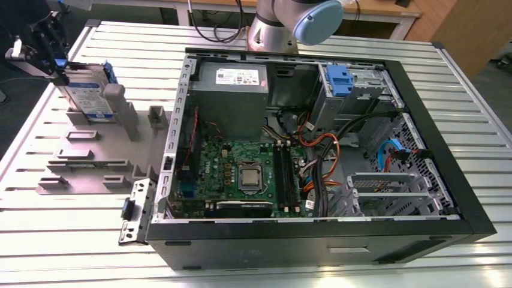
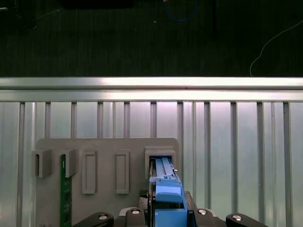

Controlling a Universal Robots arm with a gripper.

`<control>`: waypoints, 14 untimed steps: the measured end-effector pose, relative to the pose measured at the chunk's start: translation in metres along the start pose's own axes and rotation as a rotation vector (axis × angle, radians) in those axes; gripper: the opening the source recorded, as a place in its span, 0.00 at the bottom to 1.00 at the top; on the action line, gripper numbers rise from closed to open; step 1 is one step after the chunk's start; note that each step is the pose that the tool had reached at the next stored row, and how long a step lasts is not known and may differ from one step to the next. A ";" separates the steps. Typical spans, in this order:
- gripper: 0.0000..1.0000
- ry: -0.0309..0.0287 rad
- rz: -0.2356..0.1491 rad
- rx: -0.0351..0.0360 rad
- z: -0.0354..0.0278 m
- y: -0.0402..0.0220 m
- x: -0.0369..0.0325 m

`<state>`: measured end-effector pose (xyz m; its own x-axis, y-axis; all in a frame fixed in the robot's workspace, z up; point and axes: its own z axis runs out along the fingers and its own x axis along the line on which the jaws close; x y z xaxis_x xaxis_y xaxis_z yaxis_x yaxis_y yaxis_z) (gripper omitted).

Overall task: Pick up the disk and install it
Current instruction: 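Pick up the disk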

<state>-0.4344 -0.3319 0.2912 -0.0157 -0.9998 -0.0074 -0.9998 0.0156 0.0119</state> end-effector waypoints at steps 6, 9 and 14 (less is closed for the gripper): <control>0.36 0.0001 0.000 -0.0002 -0.0035 0.0000 0.0000; 0.36 0.0001 0.000 -0.0002 -0.0044 0.0001 0.0000; 0.36 0.0002 0.000 -0.0003 -0.0065 0.0001 0.0000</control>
<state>-0.4345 -0.3319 0.2977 -0.0157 -0.9999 -0.0072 -0.9998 0.0156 0.0122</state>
